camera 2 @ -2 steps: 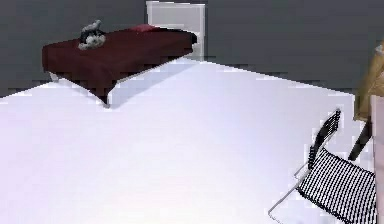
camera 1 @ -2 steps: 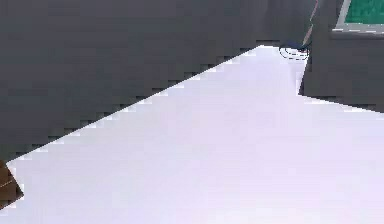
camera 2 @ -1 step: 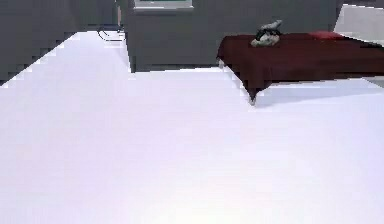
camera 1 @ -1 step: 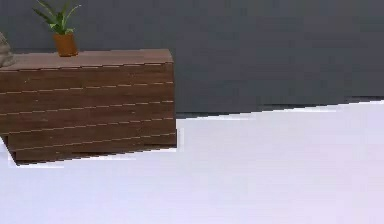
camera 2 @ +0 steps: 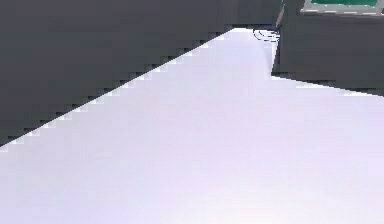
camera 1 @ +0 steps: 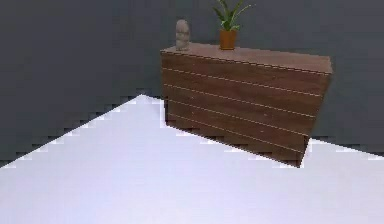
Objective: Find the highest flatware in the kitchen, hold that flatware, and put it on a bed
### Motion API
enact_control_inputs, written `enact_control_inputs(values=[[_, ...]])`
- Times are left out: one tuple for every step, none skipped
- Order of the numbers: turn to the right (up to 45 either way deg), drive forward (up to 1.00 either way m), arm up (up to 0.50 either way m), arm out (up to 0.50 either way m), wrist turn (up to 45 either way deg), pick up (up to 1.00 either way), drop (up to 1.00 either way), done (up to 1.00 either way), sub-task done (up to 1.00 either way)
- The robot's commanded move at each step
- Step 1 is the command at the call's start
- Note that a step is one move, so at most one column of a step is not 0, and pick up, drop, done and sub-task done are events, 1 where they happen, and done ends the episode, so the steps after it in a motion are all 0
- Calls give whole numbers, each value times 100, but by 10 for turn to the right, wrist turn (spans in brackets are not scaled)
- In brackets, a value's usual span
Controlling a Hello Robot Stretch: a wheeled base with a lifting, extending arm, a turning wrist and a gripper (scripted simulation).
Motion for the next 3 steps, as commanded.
enact_control_inputs(values=[[0,30,0,0,0,0,0,0,0],[-450,0,0,0,0,0,0,0,0],[-180,0,0,0,0,0,0,0,0]])
